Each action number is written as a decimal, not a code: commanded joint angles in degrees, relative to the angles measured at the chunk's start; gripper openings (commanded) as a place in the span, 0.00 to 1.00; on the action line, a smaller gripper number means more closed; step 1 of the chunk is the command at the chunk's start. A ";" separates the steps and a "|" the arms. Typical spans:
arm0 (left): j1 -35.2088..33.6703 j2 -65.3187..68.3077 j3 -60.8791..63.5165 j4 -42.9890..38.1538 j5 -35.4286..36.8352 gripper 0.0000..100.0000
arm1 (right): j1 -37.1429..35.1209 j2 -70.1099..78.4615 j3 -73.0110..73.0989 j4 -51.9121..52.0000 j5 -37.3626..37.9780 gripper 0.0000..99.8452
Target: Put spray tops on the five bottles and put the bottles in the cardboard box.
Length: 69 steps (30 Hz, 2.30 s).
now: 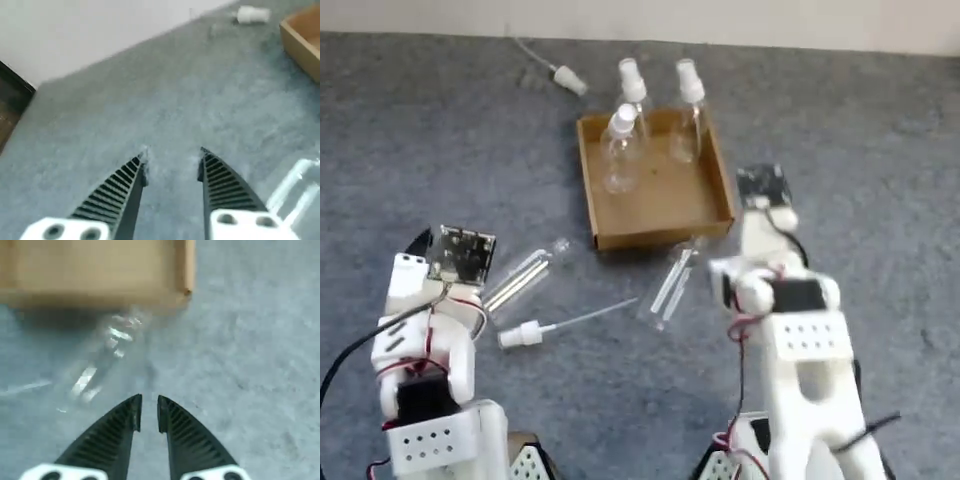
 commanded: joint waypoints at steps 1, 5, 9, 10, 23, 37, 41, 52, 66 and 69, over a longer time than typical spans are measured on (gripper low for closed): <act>-2.59 9.10 -15.78 10.81 2.46 0.12 | -6.73 12.88 -15.69 6.11 -6.15 0.01; -4.09 20.62 -27.47 16.09 2.64 0.12 | -12.09 25.10 -25.80 7.25 -14.51 0.07; -4.35 29.58 -34.86 18.46 2.46 0.12 | -15.08 31.43 -28.79 7.25 -26.81 0.19; -4.79 31.43 -35.82 18.37 2.46 0.12 | -15.43 32.31 -28.79 7.25 -29.54 0.20; -3.12 46.73 -44.97 18.46 2.37 0.12 | -13.67 45.23 -28.53 4.70 -39.91 0.19; 16.13 54.73 -48.40 43.96 -7.82 0.12 | -4.26 38.11 -13.05 1.54 -22.15 0.01; 18.51 54.73 -41.36 41.58 -11.60 0.12 | 1.01 30.37 -6.55 1.63 -10.90 0.01; 18.51 54.81 -28.09 29.19 -24.00 0.15 | 16.48 22.29 2.77 6.02 19.96 0.01; 18.42 54.90 -21.93 22.07 -24.35 0.16 | 27.12 22.20 2.77 5.93 24.35 0.01; 18.51 54.90 -21.49 21.98 -24.26 0.16 | 27.56 22.20 2.77 5.93 24.35 0.01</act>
